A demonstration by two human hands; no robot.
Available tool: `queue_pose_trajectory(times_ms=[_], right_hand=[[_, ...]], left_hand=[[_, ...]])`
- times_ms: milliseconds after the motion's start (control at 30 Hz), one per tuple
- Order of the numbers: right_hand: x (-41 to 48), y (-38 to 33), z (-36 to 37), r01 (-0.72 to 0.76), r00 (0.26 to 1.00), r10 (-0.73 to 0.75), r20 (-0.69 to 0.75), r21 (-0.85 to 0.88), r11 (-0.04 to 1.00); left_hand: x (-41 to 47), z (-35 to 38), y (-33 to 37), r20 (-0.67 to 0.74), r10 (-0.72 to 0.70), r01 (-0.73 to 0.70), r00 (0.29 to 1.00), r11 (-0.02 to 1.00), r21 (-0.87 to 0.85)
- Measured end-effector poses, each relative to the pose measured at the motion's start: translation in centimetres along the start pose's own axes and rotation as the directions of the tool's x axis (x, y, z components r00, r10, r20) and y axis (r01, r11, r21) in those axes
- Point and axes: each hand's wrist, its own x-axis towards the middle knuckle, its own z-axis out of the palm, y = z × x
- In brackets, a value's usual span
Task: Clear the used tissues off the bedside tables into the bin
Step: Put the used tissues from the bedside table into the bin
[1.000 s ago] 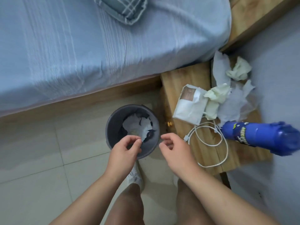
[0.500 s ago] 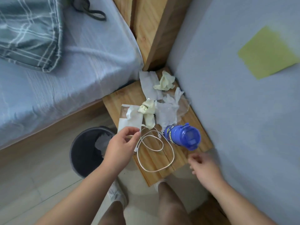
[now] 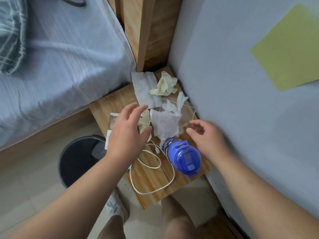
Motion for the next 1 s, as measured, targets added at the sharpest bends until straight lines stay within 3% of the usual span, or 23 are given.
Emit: queue_pose_trajectory(times_ms=[200, 467, 733, 1000], right_hand=[[3.3, 0.3, 1.1, 0.285, 0.958, -0.256, 0.131, -0.317, 0.905], [4.0, 0.5, 2.6, 0.271, 0.962, -0.256, 0.094, -0.418, 0.867], [2.1, -1.3, 1.5, 0.215, 0.966, -0.249, -0.065, -0.331, 0.919], [-2.3, -5.8, -2.6, 0.152, 0.944, -0.201, -0.26, -0.196, 0.969]], left_hand=[[2.0, 1.5, -0.1, 0.024, -0.034, 0.035, 0.999, 0.999, -0.028], [2.4, 1.9, -0.6, 0.036, -0.023, 0.024, 0.999, 0.999, -0.032], [1.1, -0.1, 0.1, 0.022, -0.021, 0.023, 1.0, 0.995, -0.095], [-1.8, -4.9, 1.5, -0.046, -0.054, 0.035, 0.997, 0.939, -0.342]])
